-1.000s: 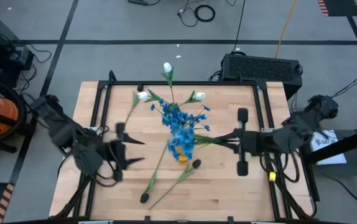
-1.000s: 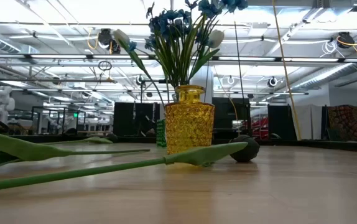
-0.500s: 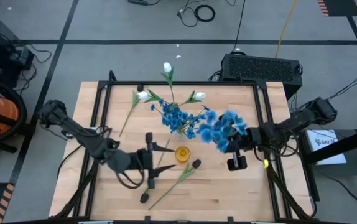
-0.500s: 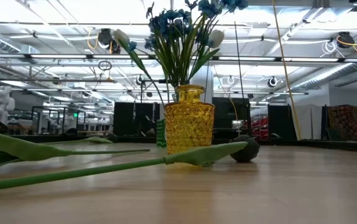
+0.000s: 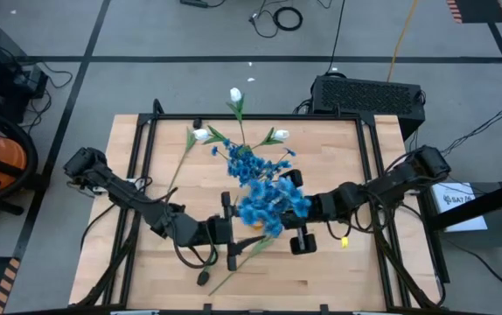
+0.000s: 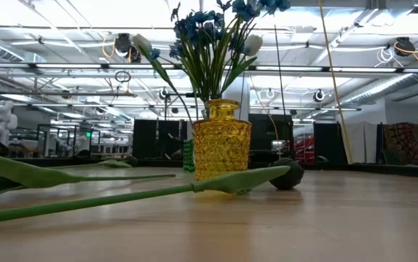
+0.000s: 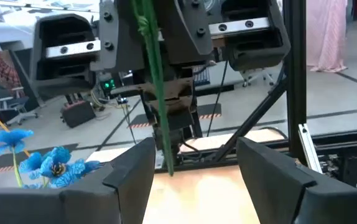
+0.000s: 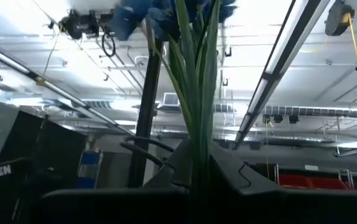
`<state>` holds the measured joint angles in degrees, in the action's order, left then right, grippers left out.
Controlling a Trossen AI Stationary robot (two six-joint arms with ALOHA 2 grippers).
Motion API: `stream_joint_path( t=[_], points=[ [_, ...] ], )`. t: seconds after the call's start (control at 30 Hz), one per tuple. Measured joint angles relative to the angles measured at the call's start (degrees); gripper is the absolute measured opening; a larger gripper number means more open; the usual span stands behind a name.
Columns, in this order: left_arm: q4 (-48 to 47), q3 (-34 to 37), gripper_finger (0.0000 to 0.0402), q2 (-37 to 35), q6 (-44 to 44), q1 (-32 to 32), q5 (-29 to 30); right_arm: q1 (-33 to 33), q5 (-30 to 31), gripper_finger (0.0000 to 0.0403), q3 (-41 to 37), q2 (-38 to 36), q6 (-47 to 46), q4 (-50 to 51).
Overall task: Sort flowers into vase by color
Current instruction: Put the blue flower into the transparent vase
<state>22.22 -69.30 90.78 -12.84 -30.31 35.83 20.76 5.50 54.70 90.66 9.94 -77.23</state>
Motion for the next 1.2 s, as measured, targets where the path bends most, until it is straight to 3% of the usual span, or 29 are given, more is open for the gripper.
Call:
stream_joint_path(
  t=[0.3, 0.63, 1.0, 1.2],
  points=[
    [0.7, 0.0, 0.0233, 0.0, 0.4, 0.7, -0.1, 0.0, 0.1, 0.0015, 2.2, 2.2, -0.3, 1.7],
    [-1.7, 0.0, 0.0233, 0.0, 1.0, 4.2, -9.6, -0.1, -5.6, 0.0015, 2.2, 2.2, -1.8, 5.6],
    [-2.0, 0.0, 0.0233, 0.0, 3.4, 8.9, -13.1, -0.2, -5.5, 0.0015, 2.2, 2.2, -1.1, 6.0],
    [-1.4, 0.0, 0.0195, 0.0, 5.0, 10.2, -19.6, -0.2, -4.2, 0.0015, 2.2, 2.2, 0.2, 7.5]
  ],
)
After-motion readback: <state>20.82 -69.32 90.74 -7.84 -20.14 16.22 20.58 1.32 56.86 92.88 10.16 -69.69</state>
